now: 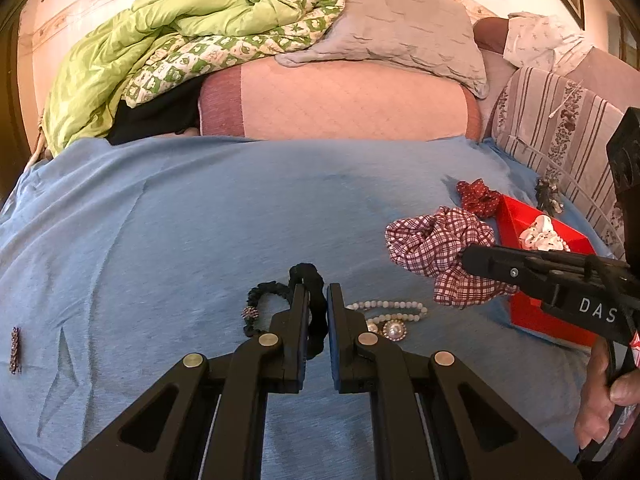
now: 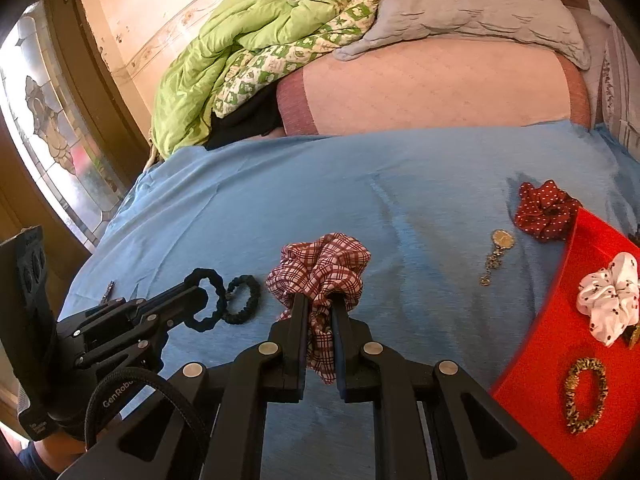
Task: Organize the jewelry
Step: 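Carry the plaid scrunchie and black hair tie into the red tray and release both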
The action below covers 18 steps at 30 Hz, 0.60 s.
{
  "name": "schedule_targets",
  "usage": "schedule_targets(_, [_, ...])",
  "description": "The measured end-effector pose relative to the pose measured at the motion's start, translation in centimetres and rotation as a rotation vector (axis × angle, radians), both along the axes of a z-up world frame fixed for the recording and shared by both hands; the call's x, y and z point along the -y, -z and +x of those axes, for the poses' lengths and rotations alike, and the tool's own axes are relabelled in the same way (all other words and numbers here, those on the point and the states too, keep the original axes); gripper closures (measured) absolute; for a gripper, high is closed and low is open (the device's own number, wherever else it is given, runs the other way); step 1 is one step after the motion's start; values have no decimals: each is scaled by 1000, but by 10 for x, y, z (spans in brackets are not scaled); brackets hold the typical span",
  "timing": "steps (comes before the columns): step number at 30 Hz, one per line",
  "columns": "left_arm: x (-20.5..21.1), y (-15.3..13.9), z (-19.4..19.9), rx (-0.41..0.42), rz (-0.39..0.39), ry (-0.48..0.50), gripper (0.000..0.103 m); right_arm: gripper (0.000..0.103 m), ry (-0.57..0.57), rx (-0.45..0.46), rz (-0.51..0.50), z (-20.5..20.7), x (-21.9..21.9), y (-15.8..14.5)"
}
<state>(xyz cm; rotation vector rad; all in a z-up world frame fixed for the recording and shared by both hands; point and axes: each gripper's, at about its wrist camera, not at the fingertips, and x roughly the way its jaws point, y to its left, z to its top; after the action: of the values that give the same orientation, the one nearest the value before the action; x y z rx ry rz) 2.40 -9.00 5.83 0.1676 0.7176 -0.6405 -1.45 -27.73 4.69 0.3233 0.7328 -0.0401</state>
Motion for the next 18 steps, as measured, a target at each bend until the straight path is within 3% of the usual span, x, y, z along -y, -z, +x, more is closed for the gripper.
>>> schedule_targets(18, [50,-13,-31,11,-54,84,95,91,108,18,-43,-43,48,-18])
